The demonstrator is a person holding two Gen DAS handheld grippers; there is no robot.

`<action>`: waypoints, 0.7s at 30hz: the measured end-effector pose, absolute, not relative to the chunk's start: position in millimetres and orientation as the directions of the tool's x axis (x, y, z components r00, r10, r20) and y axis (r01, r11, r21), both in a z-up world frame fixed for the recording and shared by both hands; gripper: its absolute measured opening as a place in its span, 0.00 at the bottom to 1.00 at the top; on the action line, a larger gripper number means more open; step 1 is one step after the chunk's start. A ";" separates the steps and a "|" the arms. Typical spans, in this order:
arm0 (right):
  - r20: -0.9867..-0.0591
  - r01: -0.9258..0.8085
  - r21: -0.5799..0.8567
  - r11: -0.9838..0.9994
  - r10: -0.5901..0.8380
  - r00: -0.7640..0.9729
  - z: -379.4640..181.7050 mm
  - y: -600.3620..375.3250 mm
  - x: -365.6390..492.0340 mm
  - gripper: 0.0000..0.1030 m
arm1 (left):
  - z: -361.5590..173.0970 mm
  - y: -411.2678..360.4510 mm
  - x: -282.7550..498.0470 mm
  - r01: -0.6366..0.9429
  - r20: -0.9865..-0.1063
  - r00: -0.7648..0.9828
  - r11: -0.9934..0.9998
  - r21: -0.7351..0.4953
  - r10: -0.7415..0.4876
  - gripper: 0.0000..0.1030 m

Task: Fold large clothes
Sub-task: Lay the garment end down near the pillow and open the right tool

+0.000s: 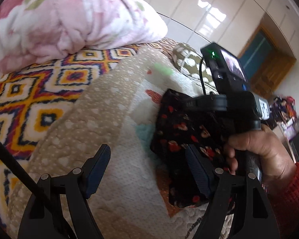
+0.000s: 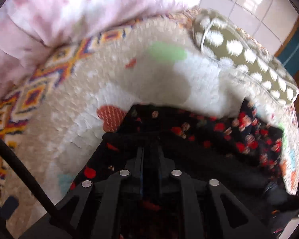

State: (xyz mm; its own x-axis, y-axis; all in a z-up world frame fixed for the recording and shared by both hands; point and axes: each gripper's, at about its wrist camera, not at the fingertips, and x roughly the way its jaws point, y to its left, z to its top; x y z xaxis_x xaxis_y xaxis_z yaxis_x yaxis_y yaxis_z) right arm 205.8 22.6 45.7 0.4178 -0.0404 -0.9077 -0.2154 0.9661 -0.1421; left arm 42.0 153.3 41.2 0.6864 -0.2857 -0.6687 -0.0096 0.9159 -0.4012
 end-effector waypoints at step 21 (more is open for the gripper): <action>-0.897 -0.018 0.094 0.995 0.092 0.432 97.5 -219.9 99.5 0.68 | 29.0 97.3 39.3 0.052 -0.693 0.663 0.941 -0.336 -0.284 0.74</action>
State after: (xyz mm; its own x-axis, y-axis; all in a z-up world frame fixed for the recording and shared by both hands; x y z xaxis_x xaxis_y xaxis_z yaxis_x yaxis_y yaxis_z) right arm 99.5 -219.9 97.5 0.4324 0.0923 -0.8969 -0.0177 0.9954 0.0939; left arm 39.3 97.3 29.0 0.6631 -0.2839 -0.6926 0.0519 0.9405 -0.3358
